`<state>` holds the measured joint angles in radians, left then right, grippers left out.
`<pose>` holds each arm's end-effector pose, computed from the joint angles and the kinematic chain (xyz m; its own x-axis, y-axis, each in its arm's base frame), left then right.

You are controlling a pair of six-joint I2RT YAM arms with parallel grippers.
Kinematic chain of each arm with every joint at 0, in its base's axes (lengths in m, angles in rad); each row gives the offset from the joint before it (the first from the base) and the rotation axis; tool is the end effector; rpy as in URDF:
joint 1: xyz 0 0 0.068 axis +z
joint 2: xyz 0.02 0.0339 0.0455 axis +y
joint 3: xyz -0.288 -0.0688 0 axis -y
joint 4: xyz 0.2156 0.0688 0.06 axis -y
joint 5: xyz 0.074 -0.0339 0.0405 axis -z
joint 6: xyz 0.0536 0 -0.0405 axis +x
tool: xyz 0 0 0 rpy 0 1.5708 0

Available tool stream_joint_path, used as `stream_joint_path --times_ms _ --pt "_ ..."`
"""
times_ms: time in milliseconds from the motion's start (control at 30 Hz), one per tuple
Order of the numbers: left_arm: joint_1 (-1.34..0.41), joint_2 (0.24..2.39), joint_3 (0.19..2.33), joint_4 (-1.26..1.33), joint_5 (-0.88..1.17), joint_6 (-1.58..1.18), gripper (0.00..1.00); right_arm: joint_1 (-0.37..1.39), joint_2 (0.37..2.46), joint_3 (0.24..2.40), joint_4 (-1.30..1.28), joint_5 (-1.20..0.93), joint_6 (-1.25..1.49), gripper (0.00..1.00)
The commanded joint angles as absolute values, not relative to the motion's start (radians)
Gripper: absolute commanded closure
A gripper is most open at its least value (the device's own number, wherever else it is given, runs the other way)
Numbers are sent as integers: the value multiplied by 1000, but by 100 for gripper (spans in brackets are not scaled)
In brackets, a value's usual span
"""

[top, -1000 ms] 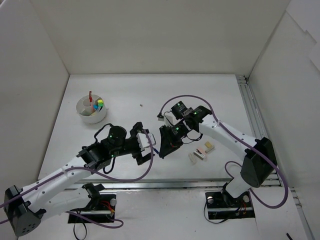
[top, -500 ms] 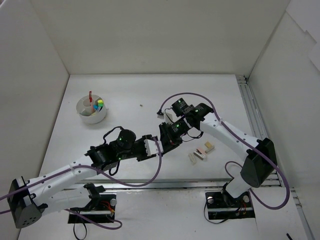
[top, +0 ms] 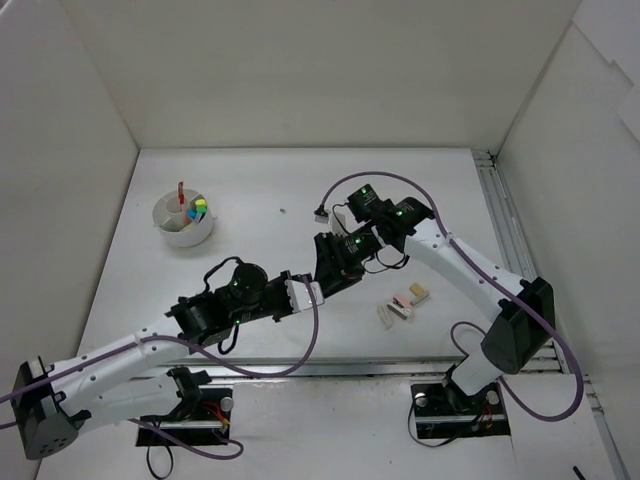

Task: Sort the stationery into containers
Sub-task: Place the pen in the storage box.

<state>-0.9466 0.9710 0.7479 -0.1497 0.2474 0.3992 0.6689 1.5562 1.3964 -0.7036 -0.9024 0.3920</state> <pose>0.1052 -0.1686 0.3162 0.1615 0.4206 -0.8928 0.9304 0.2367 0.2798 0.2154 0.2239 0.3449 -0.8507 -0.3707 -0.3727 -0.4971 0.3371 0.7995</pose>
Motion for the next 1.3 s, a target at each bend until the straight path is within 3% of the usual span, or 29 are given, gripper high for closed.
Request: stream_joint_path --times_ms 0,33,167,433,600,767,967,1267 --pt "-936 904 732 21 152 376 100 663 1557 1459 -721 -936 359 56" --pt "-936 894 726 25 115 373 100 660 1560 1466 -721 -931 353 3" --pt "-858 850 707 28 69 313 100 632 1548 1502 -721 -850 342 2" --pt "-600 831 706 142 -92 284 100 552 1447 1474 -707 -370 327 2" --pt "-326 867 796 202 -19 226 100 543 1379 1382 -583 -338 321 2" --pt "-40 1046 914 221 129 170 100 522 1367 1341 -545 -324 314 2" --pt "118 1294 1090 314 188 106 100 483 1393 1342 -545 -362 273 2" --pt "159 1580 1290 376 265 60 100 449 1425 1359 -545 -373 270 2"
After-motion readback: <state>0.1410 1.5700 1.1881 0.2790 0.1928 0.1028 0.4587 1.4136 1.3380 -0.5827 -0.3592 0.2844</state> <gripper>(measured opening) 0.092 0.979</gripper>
